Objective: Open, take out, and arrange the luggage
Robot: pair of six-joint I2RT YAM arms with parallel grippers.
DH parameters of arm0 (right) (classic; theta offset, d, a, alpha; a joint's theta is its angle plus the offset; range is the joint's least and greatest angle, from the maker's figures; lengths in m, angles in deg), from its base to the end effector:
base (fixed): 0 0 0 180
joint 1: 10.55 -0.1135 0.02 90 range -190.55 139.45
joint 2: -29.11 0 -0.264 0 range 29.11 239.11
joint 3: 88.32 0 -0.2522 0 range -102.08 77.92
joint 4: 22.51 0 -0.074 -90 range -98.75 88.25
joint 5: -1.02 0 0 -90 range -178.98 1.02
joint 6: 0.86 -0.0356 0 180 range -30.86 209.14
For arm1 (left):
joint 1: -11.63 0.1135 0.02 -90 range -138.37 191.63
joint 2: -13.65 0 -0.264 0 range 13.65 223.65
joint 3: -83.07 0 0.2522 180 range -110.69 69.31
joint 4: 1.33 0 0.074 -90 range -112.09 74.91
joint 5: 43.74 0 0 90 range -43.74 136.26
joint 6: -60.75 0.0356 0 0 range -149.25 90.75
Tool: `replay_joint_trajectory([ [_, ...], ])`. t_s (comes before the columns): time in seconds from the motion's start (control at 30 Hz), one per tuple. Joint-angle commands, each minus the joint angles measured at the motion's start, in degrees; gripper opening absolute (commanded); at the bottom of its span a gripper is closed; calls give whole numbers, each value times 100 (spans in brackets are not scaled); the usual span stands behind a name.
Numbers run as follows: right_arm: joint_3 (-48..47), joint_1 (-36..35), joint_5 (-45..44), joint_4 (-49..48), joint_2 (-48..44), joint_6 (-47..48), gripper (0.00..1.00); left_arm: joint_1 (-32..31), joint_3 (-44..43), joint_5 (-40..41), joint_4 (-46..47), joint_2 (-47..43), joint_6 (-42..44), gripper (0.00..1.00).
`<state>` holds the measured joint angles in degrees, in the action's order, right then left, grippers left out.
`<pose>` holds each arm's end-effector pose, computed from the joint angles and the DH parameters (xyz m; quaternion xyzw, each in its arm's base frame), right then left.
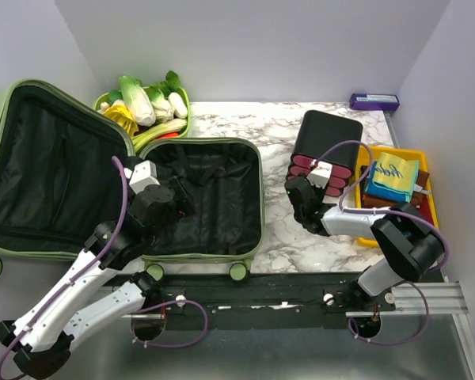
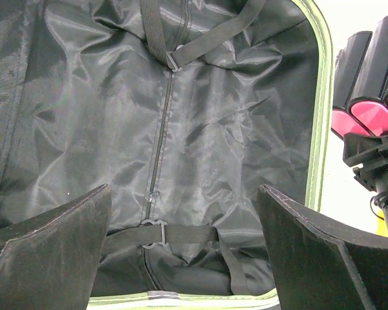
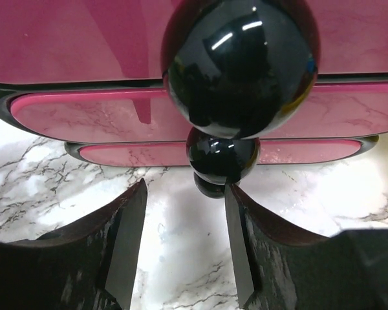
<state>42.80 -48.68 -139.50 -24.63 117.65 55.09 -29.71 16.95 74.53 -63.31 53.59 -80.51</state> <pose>0.2404 0.1538 0.1576 0.1596 0.8175 -0.0739 0.5485 0.1083 -0.0728 0.3326 -0.1855 0.8504 -0.1692 0.4624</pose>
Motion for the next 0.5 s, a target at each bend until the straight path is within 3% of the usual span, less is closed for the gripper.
replay_joint_trajectory([
  [0.0, 13, 139, -415, -785, 164, 82, 61, 21, 7, 108, -152, -110, 3, 99],
  [0.27, 110, 165, -222, -636, -28, 108, 72, 21, 24, 144, -266, -250, -68, 99],
  [0.47, 22, 157, 444, 927, -784, 153, 77, 21, 50, 205, -345, -338, -120, 99],
])
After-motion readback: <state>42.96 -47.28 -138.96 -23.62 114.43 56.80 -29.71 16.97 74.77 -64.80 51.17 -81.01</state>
